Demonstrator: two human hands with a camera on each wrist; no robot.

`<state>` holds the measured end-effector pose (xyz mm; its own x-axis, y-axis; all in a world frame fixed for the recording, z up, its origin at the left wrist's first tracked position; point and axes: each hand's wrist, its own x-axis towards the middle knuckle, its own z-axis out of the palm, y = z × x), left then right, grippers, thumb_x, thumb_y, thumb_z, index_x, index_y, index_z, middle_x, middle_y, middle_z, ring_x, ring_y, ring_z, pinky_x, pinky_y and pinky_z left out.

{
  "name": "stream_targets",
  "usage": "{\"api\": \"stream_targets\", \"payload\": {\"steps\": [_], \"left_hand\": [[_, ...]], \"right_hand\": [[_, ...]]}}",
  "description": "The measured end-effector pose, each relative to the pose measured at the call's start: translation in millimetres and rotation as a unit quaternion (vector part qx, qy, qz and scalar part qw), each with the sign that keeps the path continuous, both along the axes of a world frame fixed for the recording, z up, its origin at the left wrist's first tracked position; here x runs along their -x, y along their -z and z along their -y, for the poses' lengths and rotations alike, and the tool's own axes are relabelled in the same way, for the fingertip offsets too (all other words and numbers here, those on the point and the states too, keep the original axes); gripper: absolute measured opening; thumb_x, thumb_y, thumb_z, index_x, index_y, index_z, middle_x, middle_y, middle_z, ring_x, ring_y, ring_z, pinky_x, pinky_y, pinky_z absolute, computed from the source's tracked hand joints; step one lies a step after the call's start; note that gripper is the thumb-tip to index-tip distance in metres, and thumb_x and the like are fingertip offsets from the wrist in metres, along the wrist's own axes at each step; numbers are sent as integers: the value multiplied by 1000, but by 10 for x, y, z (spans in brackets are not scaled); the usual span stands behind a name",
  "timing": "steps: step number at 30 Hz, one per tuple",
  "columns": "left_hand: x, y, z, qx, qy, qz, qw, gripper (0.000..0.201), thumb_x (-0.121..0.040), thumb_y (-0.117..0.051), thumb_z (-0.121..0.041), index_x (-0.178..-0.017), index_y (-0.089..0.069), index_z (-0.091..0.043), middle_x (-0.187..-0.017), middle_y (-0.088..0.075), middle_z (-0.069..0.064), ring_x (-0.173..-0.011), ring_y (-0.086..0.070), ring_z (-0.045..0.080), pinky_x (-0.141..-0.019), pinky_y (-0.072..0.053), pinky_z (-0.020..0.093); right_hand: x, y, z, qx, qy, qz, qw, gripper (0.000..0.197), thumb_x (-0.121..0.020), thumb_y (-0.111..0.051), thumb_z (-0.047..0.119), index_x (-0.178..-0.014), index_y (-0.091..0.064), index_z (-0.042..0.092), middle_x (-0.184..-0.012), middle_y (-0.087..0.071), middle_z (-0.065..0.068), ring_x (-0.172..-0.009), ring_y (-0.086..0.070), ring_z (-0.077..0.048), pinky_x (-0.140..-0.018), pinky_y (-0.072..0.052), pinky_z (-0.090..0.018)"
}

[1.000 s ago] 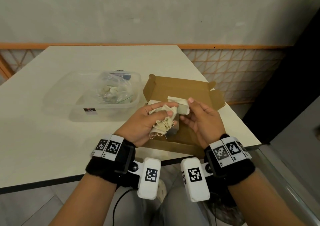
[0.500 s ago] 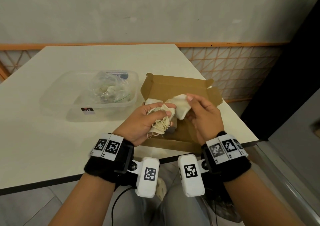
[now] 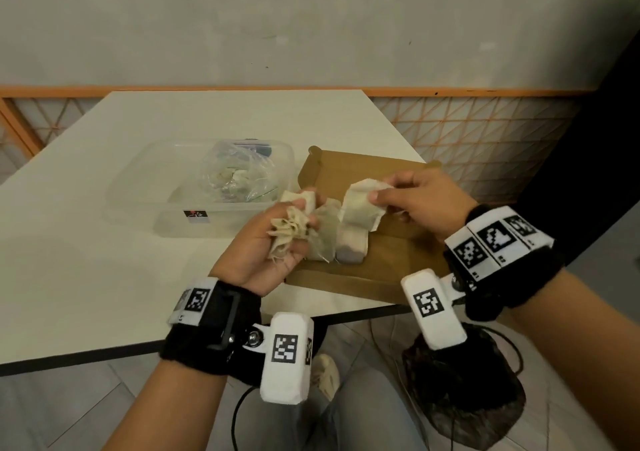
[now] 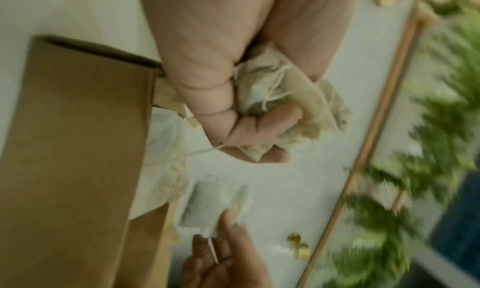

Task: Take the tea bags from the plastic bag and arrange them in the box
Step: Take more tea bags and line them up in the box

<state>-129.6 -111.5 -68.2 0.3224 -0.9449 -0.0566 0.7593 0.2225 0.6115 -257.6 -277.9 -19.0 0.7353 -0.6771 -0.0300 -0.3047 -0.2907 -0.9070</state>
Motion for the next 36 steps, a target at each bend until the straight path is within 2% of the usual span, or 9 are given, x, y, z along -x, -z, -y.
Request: {"api": "stream_targets", "payload": {"steps": [3, 6, 10, 13, 19, 23, 26, 29, 36], "left_hand": [[-82, 168, -132, 68, -1, -197, 978, 36, -63, -79, 1, -97, -66, 5, -99, -63, 14, -63, -63, 12, -38, -43, 15], [-130, 290, -184, 66, -30, -266, 961, 33, -65, -75, 2, -95, -62, 10, -96, -58, 11, -63, -63, 15, -35, -44, 21], [-123, 321, -186, 32, -78, -237, 968, 46, -42, -87, 6, -83, -65, 6, -83, -62, 13, -58, -62, 15, -36, -41, 17], [-57, 311, -175, -32, -110, -183, 976, 18, -72, -63, -13, -86, -62, -1, -82, -59, 8, -56, -59, 9, -36, -39, 13], [-19, 365, -178, -27, -115, -145, 982, 17, -87, -48, -16, -87, -59, -4, -81, -58, 6, -56, -60, 9, -36, -41, 14], [-39, 380, -179, -21, -111, -151, 982, 23, -95, -43, -19, -88, -59, -3, -80, -59, 6, -56, -61, 10, -36, -41, 14], [-38, 393, -187, -17, -110, -151, 982, 34, -96, -42, -19, -79, -66, -2, -80, -58, 6, -56, -61, 10, -36, -42, 14], [-30, 398, -185, -16, -112, -152, 982, 30, -96, -43, -18, -81, -64, -3, -80, -58, 6, -55, -61, 10, -36, -42, 14], [-19, 386, -189, -22, -133, -160, 978, 24, -92, -48, -19, -108, -54, -2, -84, -58, 7, -61, -63, 12, -42, -48, 17]], "right_hand": [[-89, -126, -32, 61, -60, -100, 991, 10, -84, -66, 12, -92, -65, 6, -69, -61, 2, -51, -55, -3, -48, -46, -10], [-243, -137, -127, 11, -126, -162, 979, 18, -85, -63, 7, -102, -62, 1, -77, -65, -5, -52, -62, -3, -50, -50, -11], [-432, -61, -280, -77, -209, -240, 945, 12, -85, -61, 1, -95, -60, 8, -83, -66, -10, -57, -65, -9, -56, -53, -16], [-565, 77, -308, -86, -189, -257, 944, 14, -83, -64, -1, -88, -60, 12, -78, -64, -9, -51, -63, -7, -53, -55, -17], [-662, 207, -304, -37, -113, -232, 965, 19, -84, -63, -1, -98, -55, 10, -74, -58, -10, -52, -60, -13, -56, -55, -22], [-562, 44, -336, 126, -122, -244, 954, 18, -81, -69, 14, -98, -61, 12, -89, -60, -5, -81, -60, -19, -81, -54, -33], [-390, -62, -435, 284, -88, -184, 937, 18, -82, -67, 16, -98, -60, 19, -91, -58, 2, -83, -55, -13, -74, -45, -26], [-207, -37, -562, 276, -126, -161, 939, 16, -84, -56, 7, -86, -62, 22, -84, -60, 4, -79, -57, -12, -70, -47, -21], [-287, 256, -648, 297, -238, -234, 895, 42, -91, -50, 12, -132, -50, 19, -132, -51, -2, -118, -48, -16, -92, -32, -16]]}}
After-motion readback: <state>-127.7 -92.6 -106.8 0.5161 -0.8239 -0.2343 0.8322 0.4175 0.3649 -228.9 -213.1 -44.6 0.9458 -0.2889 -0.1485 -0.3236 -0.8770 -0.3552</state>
